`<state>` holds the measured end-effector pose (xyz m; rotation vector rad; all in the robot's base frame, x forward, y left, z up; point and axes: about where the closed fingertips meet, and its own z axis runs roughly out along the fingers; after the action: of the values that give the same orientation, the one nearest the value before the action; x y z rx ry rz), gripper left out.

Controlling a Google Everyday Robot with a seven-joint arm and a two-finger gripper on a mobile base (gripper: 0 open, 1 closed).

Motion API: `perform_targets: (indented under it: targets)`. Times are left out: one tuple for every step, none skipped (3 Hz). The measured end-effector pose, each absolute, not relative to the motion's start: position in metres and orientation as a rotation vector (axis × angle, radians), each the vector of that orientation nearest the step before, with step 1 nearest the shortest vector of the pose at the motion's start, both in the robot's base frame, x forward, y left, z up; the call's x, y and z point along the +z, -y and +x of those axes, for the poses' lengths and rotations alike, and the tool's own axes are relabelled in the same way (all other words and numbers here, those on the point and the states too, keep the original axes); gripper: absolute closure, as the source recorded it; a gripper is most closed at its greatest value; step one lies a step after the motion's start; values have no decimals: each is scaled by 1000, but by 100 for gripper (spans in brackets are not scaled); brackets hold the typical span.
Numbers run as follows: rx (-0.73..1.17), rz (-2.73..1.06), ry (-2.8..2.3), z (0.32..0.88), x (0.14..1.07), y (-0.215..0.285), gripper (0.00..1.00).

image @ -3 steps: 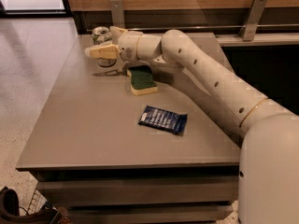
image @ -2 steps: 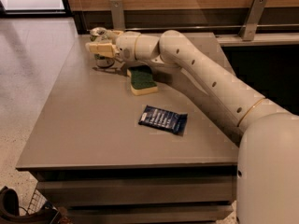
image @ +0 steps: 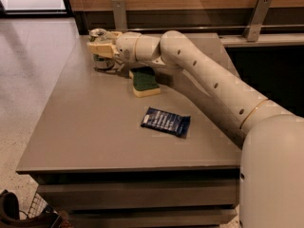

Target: Pick 7up can

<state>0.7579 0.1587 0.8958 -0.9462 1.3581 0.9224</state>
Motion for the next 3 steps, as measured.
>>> perform_targets:
  targets:
    - [924,-948,-1357,757,896,-160,100]
    - [912,-958,-1351,751,914,-157,100]
    - [850,-964,-1373,736,946,-144,100]
